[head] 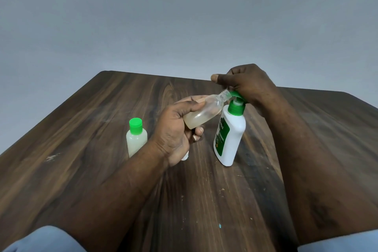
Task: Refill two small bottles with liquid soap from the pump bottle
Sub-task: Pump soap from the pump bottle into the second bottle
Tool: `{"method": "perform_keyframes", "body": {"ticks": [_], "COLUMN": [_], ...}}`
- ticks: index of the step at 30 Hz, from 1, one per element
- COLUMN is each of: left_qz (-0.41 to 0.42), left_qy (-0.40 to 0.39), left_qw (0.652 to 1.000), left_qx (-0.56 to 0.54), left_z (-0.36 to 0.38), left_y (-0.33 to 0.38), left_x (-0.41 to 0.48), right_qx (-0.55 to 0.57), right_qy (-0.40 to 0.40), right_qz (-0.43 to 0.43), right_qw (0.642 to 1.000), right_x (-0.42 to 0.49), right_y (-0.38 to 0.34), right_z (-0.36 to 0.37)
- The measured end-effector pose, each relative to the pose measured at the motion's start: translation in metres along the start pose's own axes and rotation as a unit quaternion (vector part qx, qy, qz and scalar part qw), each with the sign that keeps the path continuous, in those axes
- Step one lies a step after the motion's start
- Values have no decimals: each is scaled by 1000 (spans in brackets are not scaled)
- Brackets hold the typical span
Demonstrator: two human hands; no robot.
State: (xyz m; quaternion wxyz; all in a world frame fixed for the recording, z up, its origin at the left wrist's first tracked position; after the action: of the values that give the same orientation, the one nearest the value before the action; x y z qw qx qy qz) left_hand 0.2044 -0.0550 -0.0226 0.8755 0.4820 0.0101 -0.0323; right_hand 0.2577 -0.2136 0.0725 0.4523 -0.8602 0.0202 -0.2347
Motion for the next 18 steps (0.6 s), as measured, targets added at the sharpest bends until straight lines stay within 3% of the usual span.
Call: {"method": "perform_keyframes", "body": {"ticks": [18], "left_qz": [7], "left_qy": [1], "left_qw": [1000], "left_qx": [0], "left_z": [-2], "left_y": [0], "left_x": [0], "right_qx": [-6], "right_qy": [9], "right_qz": [-9], "right_qw": [1000], "right_x": [4], "right_y": [-1], "right_z": [-2]}}
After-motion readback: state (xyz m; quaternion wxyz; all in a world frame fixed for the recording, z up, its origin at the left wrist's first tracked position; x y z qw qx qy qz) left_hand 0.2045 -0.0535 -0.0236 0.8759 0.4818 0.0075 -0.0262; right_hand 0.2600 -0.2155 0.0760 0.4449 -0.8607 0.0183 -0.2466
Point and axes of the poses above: each hand's wrist, its own x-axis towards the middle knuckle, its own z-axis out of the palm, y = z × x, the point moved 7 cm from there along x, towards the middle knuckle, and after that the axes turned 14 degrees about y, right-handed, at the moved point
